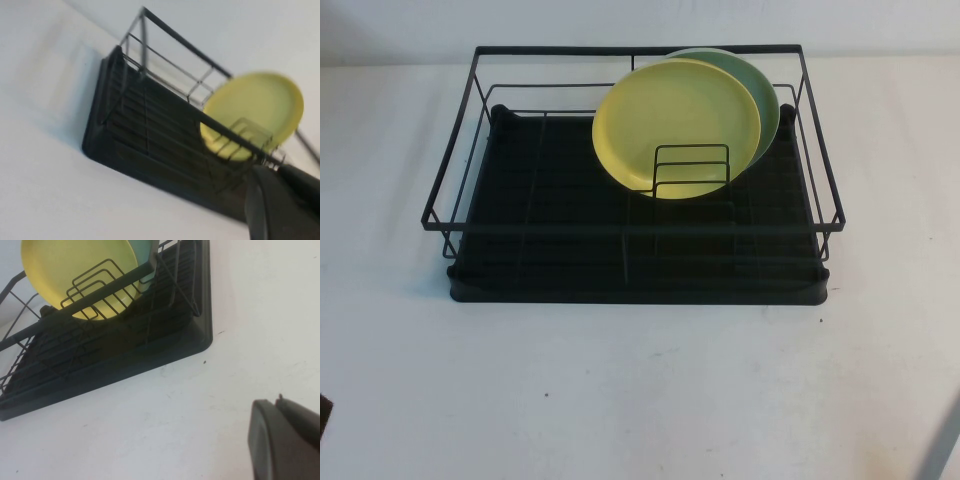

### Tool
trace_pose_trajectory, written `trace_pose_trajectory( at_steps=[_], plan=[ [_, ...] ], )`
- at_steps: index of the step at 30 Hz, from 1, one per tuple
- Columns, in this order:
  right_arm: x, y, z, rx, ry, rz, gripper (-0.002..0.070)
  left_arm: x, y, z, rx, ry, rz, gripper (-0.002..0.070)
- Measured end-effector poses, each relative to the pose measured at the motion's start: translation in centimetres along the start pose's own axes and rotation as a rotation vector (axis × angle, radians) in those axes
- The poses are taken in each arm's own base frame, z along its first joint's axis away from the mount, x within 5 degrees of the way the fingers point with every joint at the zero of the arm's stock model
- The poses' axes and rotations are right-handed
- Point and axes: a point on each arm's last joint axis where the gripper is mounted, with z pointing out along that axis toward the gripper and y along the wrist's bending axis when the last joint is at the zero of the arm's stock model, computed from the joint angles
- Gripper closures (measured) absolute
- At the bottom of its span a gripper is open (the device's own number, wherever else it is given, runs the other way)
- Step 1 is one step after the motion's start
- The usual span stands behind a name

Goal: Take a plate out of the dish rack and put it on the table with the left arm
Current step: Grasp the plate from the shelf

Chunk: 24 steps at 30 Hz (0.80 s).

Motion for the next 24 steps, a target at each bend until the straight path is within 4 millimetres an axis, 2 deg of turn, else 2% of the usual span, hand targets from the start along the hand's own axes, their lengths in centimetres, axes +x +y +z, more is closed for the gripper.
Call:
trace_pose_trajectory(
  at_steps=[5, 9, 12, 16, 18, 24],
  plan=[
    [0.0, 0.0, 0.0, 0.0, 0.0, 0.0, 0.0696, -5.3, -4.4, -0.5, -0.009, 0.196, 0.37, 0.0678],
    [0.0, 0.0, 0.0, 0.0, 0.0, 0.0, 0.0696, -9.9, -7.8, 1.0, 0.024, 0.348, 0.592, 0.0678],
    [0.0, 0.0, 0.0, 0.0, 0.0, 0.0, 0.0696, -12.6, -9.8, 3.8, 0.087, 0.442, 0.725, 0.0678],
    [0.0, 0.0, 0.0, 0.0, 0.0, 0.0, 0.0696, -14.8, -11.0, 8.2, 0.143, 0.506, 0.848, 0.0678],
    [0.0, 0.0, 0.0, 0.0, 0.0, 0.0, 0.0696, -15.0, -11.1, 10.9, 0.183, 0.547, 0.883, 0.0678],
    [0.0, 0.0, 0.0, 0.0, 0.0, 0.0, 0.0696, -14.3, -10.9, 18.5, 0.319, 0.645, 0.94, 0.0665]
  ],
)
